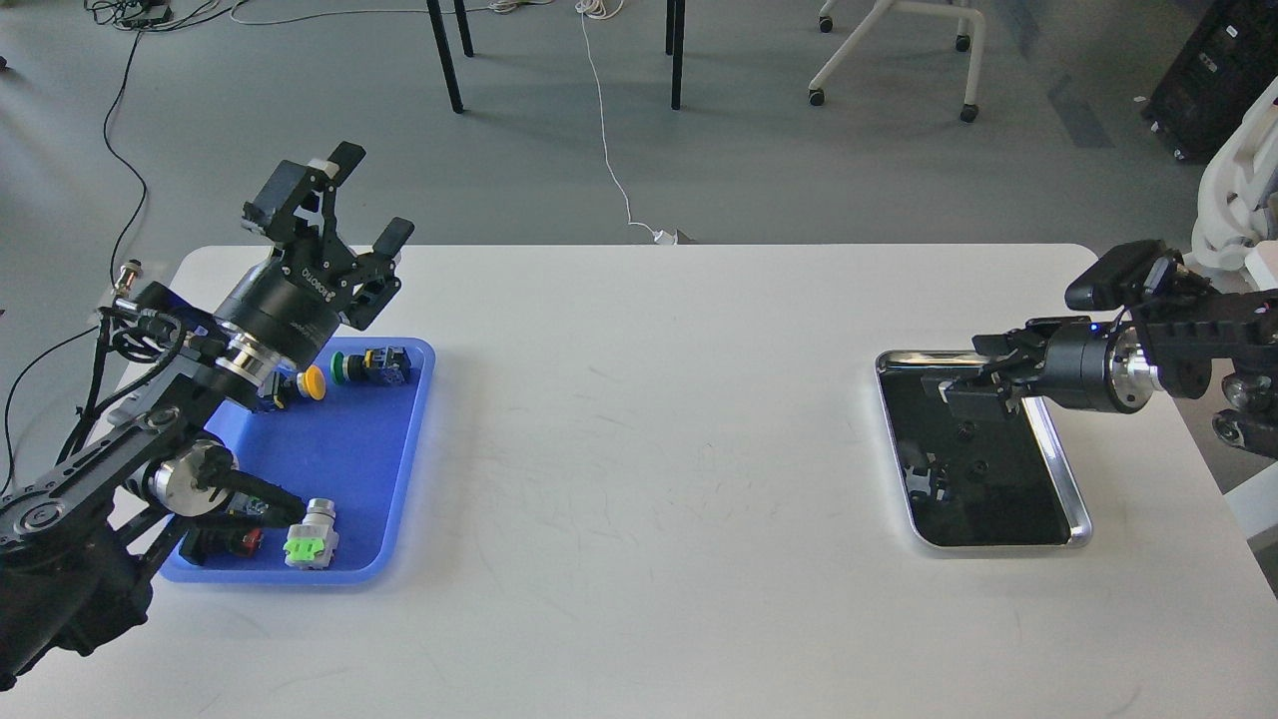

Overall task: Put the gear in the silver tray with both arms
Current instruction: 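Raise the right gripper away from the silver tray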

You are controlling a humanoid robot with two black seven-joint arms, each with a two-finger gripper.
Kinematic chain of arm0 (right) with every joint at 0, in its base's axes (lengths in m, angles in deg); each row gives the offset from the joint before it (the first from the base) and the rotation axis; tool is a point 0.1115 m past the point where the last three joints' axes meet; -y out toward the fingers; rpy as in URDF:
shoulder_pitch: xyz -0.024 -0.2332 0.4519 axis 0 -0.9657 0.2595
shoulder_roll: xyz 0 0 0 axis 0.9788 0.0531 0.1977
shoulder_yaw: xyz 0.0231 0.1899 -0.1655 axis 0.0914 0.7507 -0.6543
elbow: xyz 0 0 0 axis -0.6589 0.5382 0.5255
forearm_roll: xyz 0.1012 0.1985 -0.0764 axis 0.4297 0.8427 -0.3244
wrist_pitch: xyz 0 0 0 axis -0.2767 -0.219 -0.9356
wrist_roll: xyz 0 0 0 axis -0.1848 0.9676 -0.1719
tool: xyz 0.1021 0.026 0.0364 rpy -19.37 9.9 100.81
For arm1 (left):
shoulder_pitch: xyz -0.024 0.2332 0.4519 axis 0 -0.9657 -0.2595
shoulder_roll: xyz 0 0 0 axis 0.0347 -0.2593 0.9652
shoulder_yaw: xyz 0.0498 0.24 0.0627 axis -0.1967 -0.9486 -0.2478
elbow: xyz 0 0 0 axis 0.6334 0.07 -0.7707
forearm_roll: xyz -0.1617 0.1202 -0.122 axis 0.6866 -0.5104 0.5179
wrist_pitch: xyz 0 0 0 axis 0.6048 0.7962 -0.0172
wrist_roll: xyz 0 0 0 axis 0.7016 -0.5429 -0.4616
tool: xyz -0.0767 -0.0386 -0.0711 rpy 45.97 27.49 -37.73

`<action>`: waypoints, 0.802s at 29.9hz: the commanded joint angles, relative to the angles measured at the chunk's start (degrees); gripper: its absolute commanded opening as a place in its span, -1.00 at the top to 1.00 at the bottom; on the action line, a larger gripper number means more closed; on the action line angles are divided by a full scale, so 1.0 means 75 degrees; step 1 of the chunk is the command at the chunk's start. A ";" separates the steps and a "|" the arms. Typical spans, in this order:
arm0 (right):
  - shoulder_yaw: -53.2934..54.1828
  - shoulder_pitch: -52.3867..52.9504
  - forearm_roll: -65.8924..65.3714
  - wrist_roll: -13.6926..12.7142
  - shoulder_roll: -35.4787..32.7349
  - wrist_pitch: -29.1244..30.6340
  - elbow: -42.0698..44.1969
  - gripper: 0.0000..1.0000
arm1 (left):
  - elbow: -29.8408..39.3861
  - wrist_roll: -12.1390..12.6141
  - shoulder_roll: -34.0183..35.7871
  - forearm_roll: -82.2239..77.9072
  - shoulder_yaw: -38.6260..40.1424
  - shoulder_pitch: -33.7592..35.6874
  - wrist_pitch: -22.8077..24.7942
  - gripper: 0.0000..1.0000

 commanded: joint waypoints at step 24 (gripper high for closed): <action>0.6879 -0.4049 0.9985 0.0001 0.1196 0.2034 -0.0087 -0.95 | -0.0095 0.0700 -0.0806 -0.0070 0.0596 -0.0451 -0.0221 -0.96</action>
